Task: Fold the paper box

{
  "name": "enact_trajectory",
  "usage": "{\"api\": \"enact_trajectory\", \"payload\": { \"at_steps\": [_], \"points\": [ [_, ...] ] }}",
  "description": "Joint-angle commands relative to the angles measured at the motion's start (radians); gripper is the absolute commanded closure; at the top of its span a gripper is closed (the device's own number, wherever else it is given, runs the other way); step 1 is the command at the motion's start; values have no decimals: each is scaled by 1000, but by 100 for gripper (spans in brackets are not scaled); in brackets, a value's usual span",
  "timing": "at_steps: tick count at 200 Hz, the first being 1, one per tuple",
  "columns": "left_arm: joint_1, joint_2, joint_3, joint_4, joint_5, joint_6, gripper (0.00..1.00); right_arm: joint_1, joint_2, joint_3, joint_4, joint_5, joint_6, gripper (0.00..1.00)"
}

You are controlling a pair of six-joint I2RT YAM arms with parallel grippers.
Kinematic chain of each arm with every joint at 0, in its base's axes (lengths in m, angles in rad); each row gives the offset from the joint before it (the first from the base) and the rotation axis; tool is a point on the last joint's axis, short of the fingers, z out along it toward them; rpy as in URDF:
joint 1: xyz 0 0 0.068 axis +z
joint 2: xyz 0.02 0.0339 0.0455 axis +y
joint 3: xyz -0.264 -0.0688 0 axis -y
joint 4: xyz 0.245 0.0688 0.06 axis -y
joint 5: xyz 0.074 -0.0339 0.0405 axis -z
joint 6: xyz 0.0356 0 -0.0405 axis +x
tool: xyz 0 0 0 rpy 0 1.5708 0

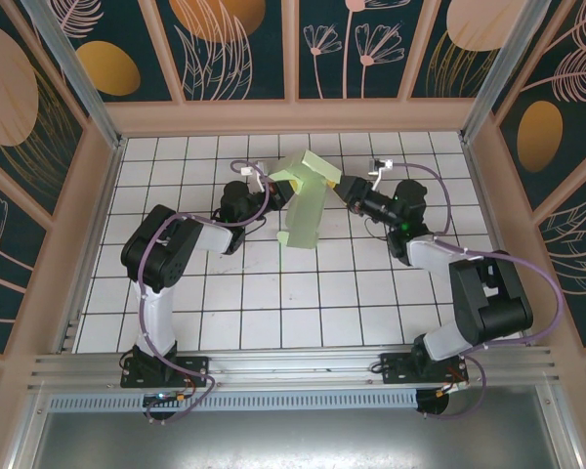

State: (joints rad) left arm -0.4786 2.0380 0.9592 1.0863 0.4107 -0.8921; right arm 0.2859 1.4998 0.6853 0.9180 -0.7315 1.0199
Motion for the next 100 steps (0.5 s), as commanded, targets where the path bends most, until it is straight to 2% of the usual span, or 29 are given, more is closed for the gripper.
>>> {"api": "enact_trajectory", "payload": {
  "at_steps": [1,11,33,73,91,100],
  "points": [
    [-3,8,4,-21,-14,59,100,11,13,42,-76,-8,-23,58],
    [-3,4,4,-45,-31,80,100,10,20,46,-91,-8,-16,61],
    [-3,-15,-6,-90,-75,106,100,11,28,61,-158,-5,-20,75],
    [-3,-30,-1,-166,-143,131,100,10,30,62,-195,14,-23,93],
    [-3,-23,1,-164,-141,124,100,11,29,57,-179,11,-17,95],
    [-3,-21,1,-163,-141,120,100,10,28,48,-153,7,-8,92]
  ]
}}
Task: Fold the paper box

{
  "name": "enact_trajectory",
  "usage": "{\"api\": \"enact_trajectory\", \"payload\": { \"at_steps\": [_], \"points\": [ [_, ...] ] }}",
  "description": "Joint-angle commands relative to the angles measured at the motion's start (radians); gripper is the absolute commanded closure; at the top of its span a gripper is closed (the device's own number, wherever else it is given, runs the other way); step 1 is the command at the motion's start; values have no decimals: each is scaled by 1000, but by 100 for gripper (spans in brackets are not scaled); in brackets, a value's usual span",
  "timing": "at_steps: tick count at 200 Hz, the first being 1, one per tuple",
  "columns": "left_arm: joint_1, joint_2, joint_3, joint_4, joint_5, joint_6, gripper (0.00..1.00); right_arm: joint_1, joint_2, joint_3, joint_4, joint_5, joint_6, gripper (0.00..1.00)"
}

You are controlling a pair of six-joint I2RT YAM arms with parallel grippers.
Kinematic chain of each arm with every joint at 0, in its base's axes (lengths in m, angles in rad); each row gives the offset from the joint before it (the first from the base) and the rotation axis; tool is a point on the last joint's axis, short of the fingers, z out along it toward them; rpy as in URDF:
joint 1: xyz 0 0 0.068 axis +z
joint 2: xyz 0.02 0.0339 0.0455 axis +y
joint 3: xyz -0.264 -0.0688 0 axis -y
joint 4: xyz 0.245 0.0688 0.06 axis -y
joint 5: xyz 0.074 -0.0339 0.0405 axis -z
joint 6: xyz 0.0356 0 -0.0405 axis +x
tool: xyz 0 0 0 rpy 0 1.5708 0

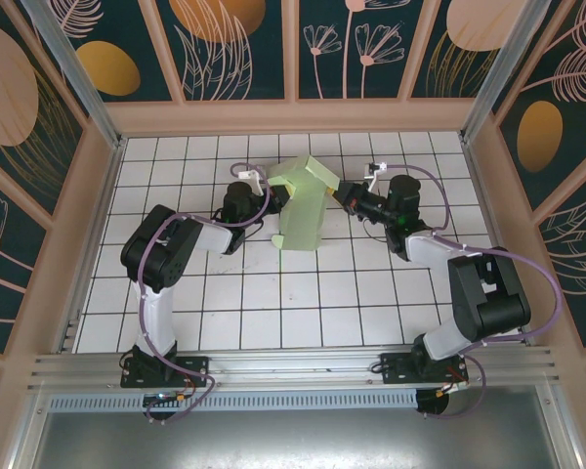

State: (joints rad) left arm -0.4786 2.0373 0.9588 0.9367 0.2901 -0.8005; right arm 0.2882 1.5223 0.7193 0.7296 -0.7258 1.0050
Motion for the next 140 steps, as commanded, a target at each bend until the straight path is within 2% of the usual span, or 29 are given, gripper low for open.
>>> {"api": "enact_trajectory", "payload": {
  "at_steps": [1,58,90,140],
  "points": [
    [-3,-20,1,-13,-20,28,100,9,4,13,39,0,8,92],
    [-3,2,7,6,7,-18,100,-8,-57,-91,274,31,89,57],
    [-3,2,8,5,9,-3,100,-12,-49,-70,283,25,109,43],
    [-3,-2,8,27,34,-73,100,-10,-15,-70,307,32,123,44]
  ]
}}
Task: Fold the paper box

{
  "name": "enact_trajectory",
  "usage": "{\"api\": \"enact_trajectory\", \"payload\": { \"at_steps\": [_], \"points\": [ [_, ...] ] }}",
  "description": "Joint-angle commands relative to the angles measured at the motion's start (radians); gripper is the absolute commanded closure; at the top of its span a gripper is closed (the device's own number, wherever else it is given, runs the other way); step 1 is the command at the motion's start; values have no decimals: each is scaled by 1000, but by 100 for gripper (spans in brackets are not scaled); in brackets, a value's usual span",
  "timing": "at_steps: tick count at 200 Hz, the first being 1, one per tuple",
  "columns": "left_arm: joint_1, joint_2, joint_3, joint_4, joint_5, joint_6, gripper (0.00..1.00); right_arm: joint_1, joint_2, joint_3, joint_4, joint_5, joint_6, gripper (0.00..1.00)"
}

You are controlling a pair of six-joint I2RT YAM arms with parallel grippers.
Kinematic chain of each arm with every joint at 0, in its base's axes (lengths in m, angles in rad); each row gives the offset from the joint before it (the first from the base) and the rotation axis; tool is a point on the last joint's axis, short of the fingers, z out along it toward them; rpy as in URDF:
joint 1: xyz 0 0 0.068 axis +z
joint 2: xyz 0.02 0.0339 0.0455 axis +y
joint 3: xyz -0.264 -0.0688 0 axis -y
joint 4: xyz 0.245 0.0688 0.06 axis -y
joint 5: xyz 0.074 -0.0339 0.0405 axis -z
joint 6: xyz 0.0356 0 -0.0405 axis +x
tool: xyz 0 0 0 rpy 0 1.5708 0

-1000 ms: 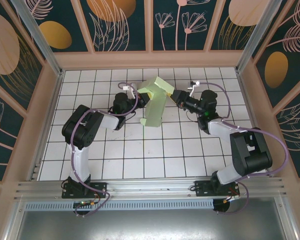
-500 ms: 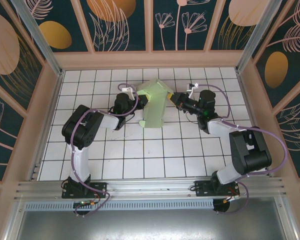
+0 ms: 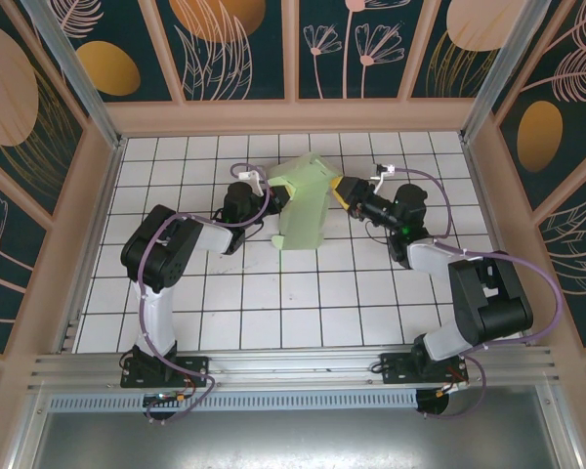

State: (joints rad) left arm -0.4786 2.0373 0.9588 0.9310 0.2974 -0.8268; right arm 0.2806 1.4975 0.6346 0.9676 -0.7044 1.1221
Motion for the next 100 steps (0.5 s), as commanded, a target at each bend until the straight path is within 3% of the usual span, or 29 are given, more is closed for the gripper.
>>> {"api": "enact_trajectory", "payload": {
  "at_steps": [1,33,61,79,100],
  "points": [
    [-3,-1,9,33,27,-50,100,-2,9,14,67,11,6,44],
    [-3,12,37,21,22,-160,100,1,-31,-20,83,25,-36,41],
    [-2,30,55,36,44,-237,100,-2,-129,-95,62,128,-81,37],
    [-1,45,65,63,72,-272,100,-17,-166,-134,36,208,-50,34],
    [-1,48,67,97,98,-299,100,-36,-158,-146,80,203,11,36]
  ]
}}
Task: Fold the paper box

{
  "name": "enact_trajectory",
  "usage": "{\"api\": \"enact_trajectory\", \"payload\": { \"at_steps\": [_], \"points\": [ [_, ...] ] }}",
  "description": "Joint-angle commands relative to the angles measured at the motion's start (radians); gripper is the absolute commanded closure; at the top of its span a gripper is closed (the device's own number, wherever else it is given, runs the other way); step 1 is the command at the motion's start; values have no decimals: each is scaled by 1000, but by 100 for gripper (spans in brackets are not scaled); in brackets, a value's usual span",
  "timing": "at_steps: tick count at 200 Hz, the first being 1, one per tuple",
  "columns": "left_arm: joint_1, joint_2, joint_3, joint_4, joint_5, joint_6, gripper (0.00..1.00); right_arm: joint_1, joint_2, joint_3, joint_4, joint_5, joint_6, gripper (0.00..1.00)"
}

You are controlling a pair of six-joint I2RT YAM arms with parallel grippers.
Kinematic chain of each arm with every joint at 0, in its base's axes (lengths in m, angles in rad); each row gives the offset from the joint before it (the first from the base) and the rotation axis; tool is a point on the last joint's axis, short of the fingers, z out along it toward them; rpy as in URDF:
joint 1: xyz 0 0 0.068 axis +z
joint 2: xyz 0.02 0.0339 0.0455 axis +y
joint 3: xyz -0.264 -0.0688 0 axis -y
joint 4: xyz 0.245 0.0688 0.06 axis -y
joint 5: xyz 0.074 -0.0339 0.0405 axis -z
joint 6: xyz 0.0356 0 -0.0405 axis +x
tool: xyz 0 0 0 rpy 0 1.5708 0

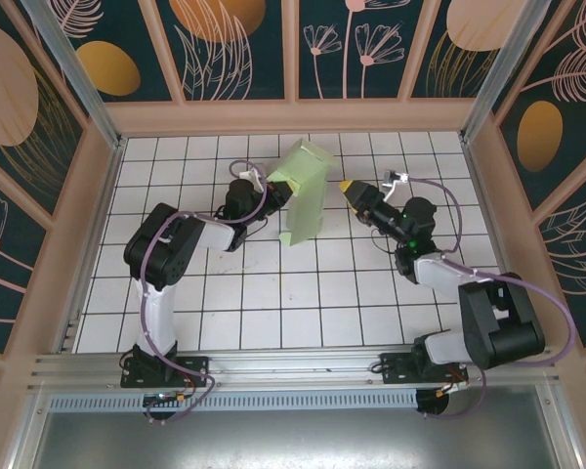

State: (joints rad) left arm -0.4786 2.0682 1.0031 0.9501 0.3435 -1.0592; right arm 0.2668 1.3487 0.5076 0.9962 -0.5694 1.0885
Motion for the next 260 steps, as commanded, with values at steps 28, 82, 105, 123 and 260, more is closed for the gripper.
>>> {"api": "enact_trajectory", "payload": {
  "at_steps": [28,82,105,123,260],
  "points": [
    [-1,12,28,64,69,-51,100,-15,43,51,60,2,80,47],
    [-3,16,26,80,81,-55,100,27,155,177,119,-54,146,49],
    [-3,9,26,73,82,-45,100,35,195,205,123,-48,177,54],
    [-3,5,25,72,84,-42,100,45,225,226,119,-58,192,56],
    [-3,4,31,36,71,-19,100,77,271,320,-262,3,83,83]
  ]
}}
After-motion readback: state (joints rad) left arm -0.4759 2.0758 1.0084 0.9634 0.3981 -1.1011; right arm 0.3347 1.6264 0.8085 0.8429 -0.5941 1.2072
